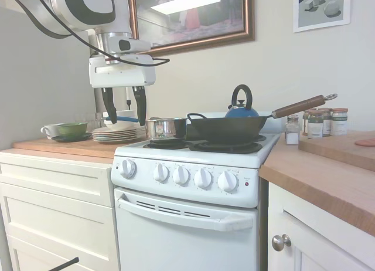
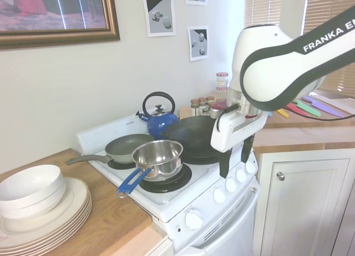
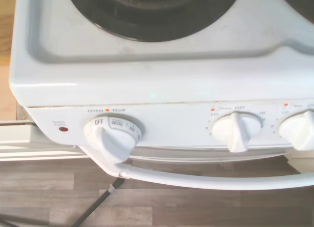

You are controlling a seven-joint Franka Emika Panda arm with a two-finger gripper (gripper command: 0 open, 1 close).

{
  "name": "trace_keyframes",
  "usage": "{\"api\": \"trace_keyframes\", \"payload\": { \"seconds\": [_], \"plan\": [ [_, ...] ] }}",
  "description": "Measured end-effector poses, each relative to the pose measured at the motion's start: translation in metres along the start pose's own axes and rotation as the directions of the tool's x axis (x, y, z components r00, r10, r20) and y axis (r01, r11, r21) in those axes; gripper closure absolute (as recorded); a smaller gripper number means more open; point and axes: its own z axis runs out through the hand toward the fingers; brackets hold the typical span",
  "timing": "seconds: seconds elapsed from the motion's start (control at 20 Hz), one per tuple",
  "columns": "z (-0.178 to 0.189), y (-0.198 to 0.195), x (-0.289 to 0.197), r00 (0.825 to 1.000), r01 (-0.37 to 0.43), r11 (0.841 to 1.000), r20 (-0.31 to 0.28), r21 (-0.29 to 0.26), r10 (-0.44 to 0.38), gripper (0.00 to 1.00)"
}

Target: Turn on the stove on the bottom right

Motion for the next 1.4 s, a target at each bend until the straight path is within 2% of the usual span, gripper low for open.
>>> {"api": "trace_keyframes", "payload": {
  "seconds": [0.45, 0.8, 0.85, 1.1, 1.4],
  "plan": [
    [0.018, 0.012, 0.010, 0.999, -0.009, 1.000, 0.050, -0.030, 0.010, 0.00],
    [0.048, 0.042, 0.054, 0.995, -0.030, 0.997, 0.094, -0.070, 0.036, 0.00],
    [0.054, 0.046, 0.061, 0.994, -0.030, 0.997, 0.101, -0.078, 0.038, 1.00],
    [0.082, 0.062, 0.099, 0.990, -0.014, 0.993, 0.136, -0.113, 0.029, 1.00],
    [0.104, 0.077, 0.126, 0.991, 0.032, 0.987, 0.133, -0.156, -0.011, 1.00]
  ]
}}
